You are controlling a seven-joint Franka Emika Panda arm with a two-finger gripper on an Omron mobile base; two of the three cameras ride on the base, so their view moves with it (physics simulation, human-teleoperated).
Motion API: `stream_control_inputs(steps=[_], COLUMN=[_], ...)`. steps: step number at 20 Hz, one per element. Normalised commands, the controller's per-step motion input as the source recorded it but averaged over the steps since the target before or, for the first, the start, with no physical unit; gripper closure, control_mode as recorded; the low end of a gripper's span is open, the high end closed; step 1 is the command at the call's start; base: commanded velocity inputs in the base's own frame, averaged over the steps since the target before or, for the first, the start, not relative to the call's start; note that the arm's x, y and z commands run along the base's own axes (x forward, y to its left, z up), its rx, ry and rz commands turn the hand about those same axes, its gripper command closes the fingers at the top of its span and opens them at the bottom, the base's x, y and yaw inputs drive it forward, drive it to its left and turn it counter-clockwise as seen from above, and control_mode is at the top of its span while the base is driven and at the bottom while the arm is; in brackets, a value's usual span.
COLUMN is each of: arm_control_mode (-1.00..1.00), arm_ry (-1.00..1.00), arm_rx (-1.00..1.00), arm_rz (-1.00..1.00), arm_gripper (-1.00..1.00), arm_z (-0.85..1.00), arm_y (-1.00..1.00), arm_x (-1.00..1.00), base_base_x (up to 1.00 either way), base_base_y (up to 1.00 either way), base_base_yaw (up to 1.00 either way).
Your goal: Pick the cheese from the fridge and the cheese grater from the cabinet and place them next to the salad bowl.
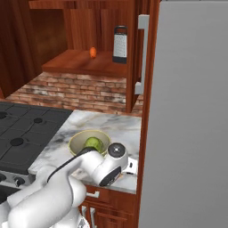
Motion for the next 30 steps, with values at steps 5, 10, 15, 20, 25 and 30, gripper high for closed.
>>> stream_control_inputs(steps=[5, 10, 15, 20, 25, 30], arm_control_mode=[-1.0, -1.0, -1.0, -1.0, -1.0, -1.0], arm_ry=[-0.02, -0.06, -0.03, -0.06, -0.04, 0.0], arm_rx=[-0.08, -0.1, -0.01, -0.01, -0.01, -0.06], arm_rz=[0.0, 0.0, 0.0, 0.0, 0.0, -0.01], arm_gripper=[1.0, -1.0, -1.0, -1.0, -1.0, -1.0], arm_z=[-0.32, -0.08, 0.05, 0.25, 0.54, 0.55], arm_y=[0.58, 0.46, 0.02, 0.07, 0.32, 0.56], arm_x=[0.24, 0.09, 0.0, 0.0, -0.28, -0.4], base_base_x=[0.0, 0.0, 0.0, 0.0, 0.0, 0.0], base_base_y=[0.0, 0.0, 0.0, 0.0, 0.0, 0.0], base_base_yaw=[0.0, 0.0, 0.0, 0.0, 0.0, 0.0])
